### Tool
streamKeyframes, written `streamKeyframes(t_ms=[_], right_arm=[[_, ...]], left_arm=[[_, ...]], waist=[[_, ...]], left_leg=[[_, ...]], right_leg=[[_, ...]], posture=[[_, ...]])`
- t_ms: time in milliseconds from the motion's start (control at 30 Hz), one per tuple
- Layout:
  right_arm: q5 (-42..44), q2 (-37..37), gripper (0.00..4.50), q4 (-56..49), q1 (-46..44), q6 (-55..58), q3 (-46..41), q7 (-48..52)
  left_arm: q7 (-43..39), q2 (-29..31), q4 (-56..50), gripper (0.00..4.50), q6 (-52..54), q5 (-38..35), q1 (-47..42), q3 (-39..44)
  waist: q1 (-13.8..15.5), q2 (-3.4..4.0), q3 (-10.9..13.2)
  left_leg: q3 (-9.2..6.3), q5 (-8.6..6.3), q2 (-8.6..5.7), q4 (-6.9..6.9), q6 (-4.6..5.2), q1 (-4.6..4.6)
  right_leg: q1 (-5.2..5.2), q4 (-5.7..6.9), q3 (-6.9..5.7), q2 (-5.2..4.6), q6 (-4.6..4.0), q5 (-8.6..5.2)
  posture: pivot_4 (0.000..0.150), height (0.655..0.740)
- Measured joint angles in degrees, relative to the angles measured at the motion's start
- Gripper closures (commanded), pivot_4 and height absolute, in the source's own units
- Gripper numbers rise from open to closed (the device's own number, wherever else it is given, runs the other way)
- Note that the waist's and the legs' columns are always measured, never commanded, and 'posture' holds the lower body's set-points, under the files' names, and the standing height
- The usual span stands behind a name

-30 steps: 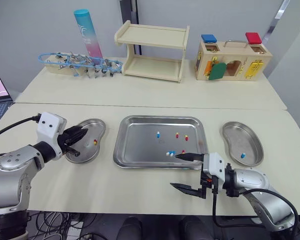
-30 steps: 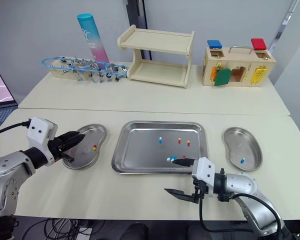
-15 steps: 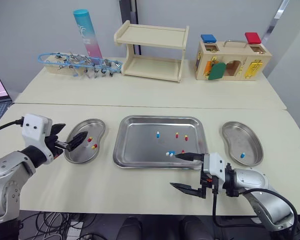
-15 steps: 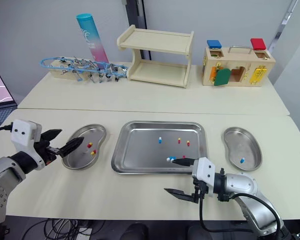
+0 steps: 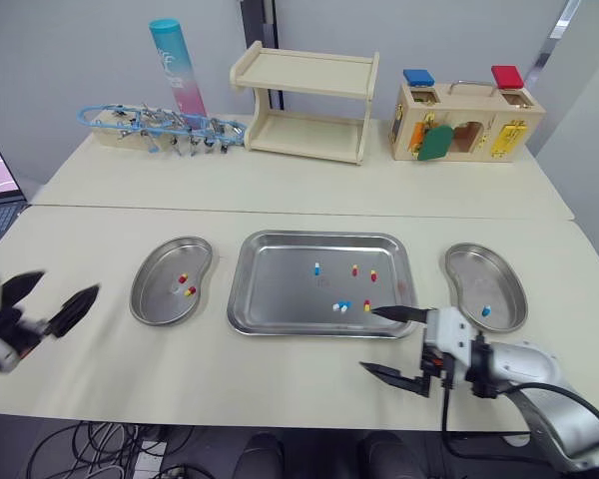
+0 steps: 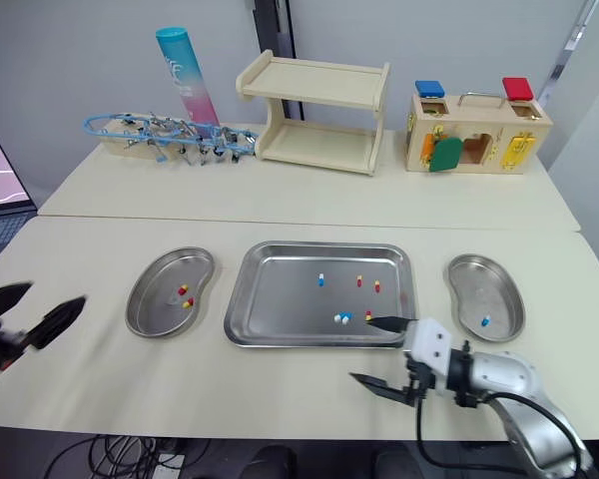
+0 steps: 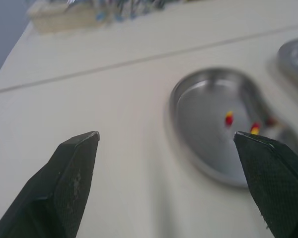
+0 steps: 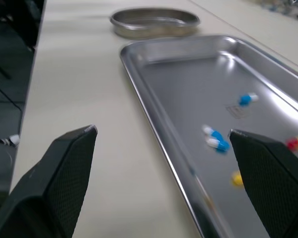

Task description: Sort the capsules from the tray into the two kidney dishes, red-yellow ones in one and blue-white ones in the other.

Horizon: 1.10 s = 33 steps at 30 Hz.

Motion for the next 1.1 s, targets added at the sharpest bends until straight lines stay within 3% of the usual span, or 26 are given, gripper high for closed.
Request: streamKeyframes(t_ms=[300, 533, 733, 933, 1100], right_arm=[[2.30, -7.36, 0.00, 10.57, 5.53, -4.29, -16.32, 8.17], [1.07, -9.38, 0.00, 19.78, 8.45, -7.10, -22.42, 11.17], [0.67, -9.60, 0.00, 20.93, 8.62, -6.40, -23.91, 10.36], [0.71, -9.61, 0.00, 20.30, 8.65, -4.13, -23.93, 9.39], [1.01, -9.61, 0.00, 19.48, 9.65, -2.69, -24.61, 9.47]], left_arm=[[-3.49, -3.80, 7.62, 0.02, -9.70, 0.78, 6.92, 0.53], [-8.38, -3.55, 7.13, 0.02, -12.37, 0.30, 6.97, -2.98], [-10.44, -3.49, 6.45, 0.02, -12.94, -0.68, 7.72, -3.92], [-14.49, -3.82, -1.34, 0.02, -13.25, -1.93, 10.21, -8.21], [-15.80, -4.80, -12.64, 0.02, -12.57, -4.02, 9.24, -18.09]], waist=[[0.36, -0.52, -0.28], [0.13, -0.46, -0.31], [-0.18, -0.41, -0.31], [0.20, -0.40, -0.32], [0.29, -0.37, -0.31]], left_leg=[[-0.16, 0.01, 0.05, 0.05, 0.00, 0.13], [-0.10, 0.01, 0.05, 0.04, 0.00, 0.14], [-0.08, 0.01, 0.06, 0.03, 0.00, 0.15], [-0.08, 0.01, 0.05, 0.05, -0.01, 0.13], [-0.07, 0.01, 0.04, 0.06, -0.01, 0.11]], right_leg=[[0.20, 0.10, -0.16, 0.05, -0.05, 0.02], [0.19, 0.10, -0.10, 0.06, -0.05, 0.02], [0.19, 0.11, -0.08, 0.07, -0.04, 0.01], [0.21, 0.09, -0.08, 0.06, -0.04, 0.02], [0.21, 0.07, -0.07, 0.05, -0.03, 0.02]], posture=[[0.150, 0.7400], [0.150, 0.7400], [0.150, 0.7400], [0.150, 0.7400], [0.150, 0.7400]])
